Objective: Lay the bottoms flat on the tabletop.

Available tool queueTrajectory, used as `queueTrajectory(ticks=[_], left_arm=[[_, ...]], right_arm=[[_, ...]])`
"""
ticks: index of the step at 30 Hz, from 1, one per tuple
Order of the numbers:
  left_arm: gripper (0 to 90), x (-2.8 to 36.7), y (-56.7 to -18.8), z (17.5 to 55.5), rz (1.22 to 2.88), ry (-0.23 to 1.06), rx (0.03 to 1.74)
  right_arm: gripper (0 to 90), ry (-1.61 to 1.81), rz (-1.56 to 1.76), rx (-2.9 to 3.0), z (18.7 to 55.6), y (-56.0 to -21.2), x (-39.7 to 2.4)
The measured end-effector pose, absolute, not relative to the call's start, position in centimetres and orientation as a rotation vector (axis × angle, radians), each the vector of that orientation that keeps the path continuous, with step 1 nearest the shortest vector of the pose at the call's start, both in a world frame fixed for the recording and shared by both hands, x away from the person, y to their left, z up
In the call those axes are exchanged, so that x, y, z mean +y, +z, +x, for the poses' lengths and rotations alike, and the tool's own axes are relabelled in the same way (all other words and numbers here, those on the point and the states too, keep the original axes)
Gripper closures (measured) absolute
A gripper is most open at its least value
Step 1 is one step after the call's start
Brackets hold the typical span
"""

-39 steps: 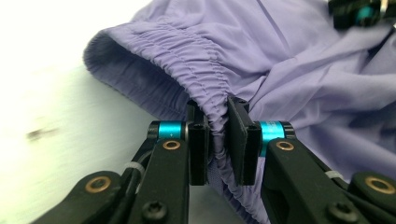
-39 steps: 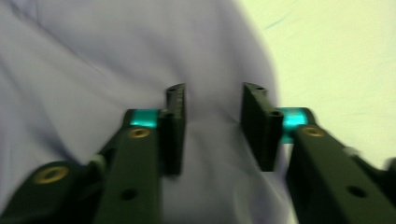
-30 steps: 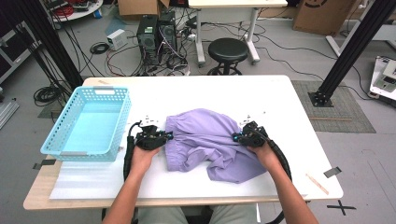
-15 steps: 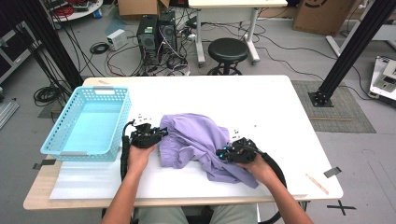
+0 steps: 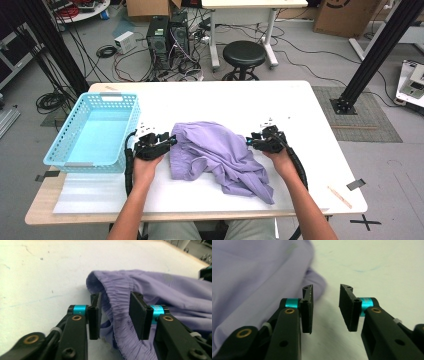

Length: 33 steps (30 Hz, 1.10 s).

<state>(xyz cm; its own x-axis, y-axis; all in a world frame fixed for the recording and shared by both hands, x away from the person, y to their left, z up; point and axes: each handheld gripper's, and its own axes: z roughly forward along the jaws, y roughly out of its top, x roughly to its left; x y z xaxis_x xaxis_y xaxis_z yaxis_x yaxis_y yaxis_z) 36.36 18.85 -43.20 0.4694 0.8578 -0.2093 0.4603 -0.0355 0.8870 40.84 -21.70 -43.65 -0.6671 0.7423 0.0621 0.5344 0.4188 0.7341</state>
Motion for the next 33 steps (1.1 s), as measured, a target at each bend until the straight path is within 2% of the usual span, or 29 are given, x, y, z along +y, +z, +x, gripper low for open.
queueTrajectory(ticks=[4,6,7,9,10,15,25,33], left_arm=[[56.9,19.0,-43.1,36.3,1.659,0.476,1.144],[56.4,19.0,-43.2,36.3,1.657,0.469,1.14],[56.1,19.0,-43.3,36.3,1.659,0.469,1.139],[55.7,18.8,-43.4,36.3,1.668,0.459,1.136],[55.7,18.8,-43.4,36.3,1.673,0.456,1.136],[54.1,18.4,-43.6,36.3,1.692,0.433,1.123],[50.4,17.3,-43.8,36.2,1.749,0.387,1.079],[47.0,15.8,-44.1,36.2,1.831,0.335,1.036]], right_arm=[[55.4,1.067,1.077,2.459,41.1,-44.6,-20.1],[55.9,1.027,1.043,2.445,40.9,-44.8,-19.4],[61.7,1.025,1.02,2.448,40.9,-44.9,-19.2],[81.1,1.026,0.973,2.475,40.7,-44.8,-18.9],[87.2,1.013,0.944,2.489,40.6,-44.7,-18.8],[88.1,0.844,0.936,2.384,39.6,-43.5,-19.7],[87.6,0.747,1.069,2.216,36.8,-42.2,-27.2],[87.5,0.665,1.151,2.173,34.4,-41.7,-30.2]])
